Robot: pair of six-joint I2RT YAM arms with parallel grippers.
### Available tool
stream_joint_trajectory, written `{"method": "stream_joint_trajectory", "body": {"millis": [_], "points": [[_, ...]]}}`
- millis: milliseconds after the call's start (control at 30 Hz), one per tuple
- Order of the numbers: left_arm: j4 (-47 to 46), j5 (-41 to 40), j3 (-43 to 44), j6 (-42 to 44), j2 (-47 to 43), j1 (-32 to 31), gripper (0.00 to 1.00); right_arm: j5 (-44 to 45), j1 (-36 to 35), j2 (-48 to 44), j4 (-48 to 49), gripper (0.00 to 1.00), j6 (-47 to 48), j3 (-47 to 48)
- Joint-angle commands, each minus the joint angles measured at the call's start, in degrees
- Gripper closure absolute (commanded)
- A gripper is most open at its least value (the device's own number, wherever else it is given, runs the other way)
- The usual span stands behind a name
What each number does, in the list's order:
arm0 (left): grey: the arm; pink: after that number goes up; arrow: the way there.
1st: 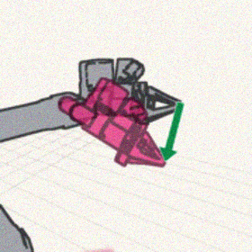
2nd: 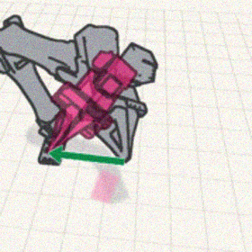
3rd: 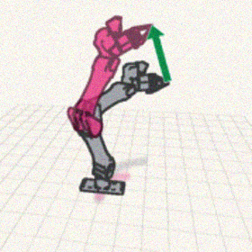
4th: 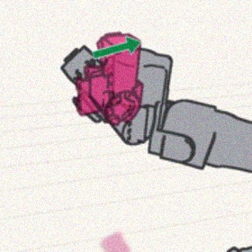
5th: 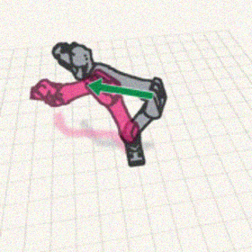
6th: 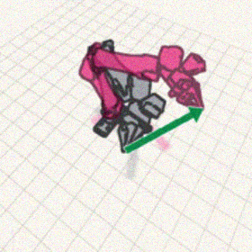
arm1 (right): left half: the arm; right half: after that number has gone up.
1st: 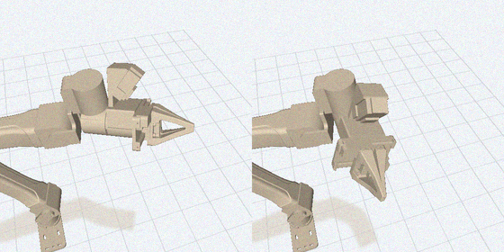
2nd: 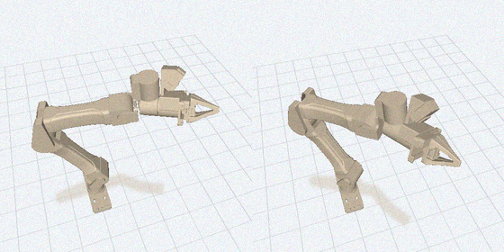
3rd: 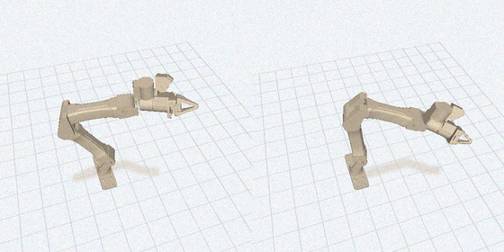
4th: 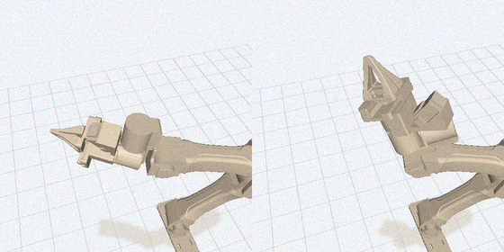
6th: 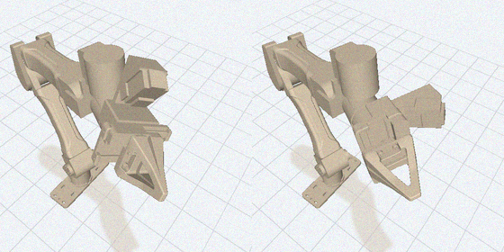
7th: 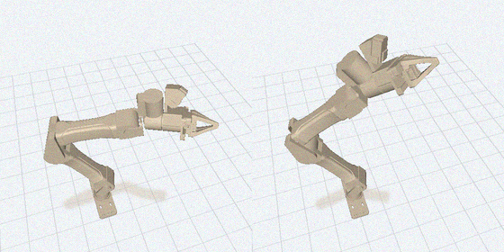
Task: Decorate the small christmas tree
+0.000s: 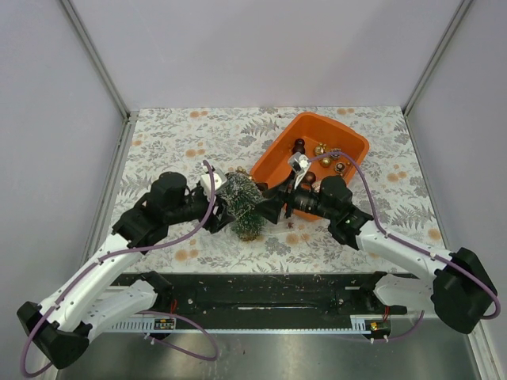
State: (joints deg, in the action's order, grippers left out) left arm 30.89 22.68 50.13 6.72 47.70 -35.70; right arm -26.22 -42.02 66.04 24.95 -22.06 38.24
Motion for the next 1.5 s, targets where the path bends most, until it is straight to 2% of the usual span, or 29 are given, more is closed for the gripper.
{"method": "stream_joint_trajectory", "body": {"millis": [0,200,500,667,867,967,1067,1167,1300,1467], "points": [[-7.16,-3.78,-0.21,-0.66,0.02,0.02,0.39,-0.41,-0.52,-1.88,12.22,0.19,-5.97,-3.16],[-6.72,-7.64,0.41,0.66,0.64,0.19,0.38,3.00,-3.06,-6.09,13.37,0.28,-6.51,-7.03],[-4.80,-12.65,0.85,2.86,-0.06,0.81,0.38,10.74,-14.66,-1.80,11.44,0.28,-1.58,-3.97],[-3.04,-16.60,1.11,3.21,-0.94,2.04,0.32,14.35,-18.18,-1.43,8.46,0.28,1.58,-2.56],[0.39,-22.41,1.20,1.81,-1.56,3.62,0.24,22.51,-18.19,-12.76,-5.41,0.19,8.34,-2.03],[1.80,-21.62,1.20,1.28,-2.61,3.71,0.15,25.94,-18.10,-17.07,-11.31,0.13,12.65,-0.36],[3.11,-20.83,1.03,0.84,-3.75,3.89,0.11,29.73,-17.49,-18.23,-15.18,0.07,16.25,1.92],[4.08,-19.43,0.24,0.57,-5.95,4.06,0.08,28.07,-14.25,-15.78,-16.42,0.04,17.06,4.38],[6.36,-13.64,0.14,0.84,-9.90,4.33,0.01,18.60,-7.30,-10.68,-14.50,0.04,14.16,7.11],[12.15,-7.83,2.60,3.73,-12.63,4.24,0.01,8.66,-5.44,-5.23,-14.14,0.00,16.09,11.32]]}}
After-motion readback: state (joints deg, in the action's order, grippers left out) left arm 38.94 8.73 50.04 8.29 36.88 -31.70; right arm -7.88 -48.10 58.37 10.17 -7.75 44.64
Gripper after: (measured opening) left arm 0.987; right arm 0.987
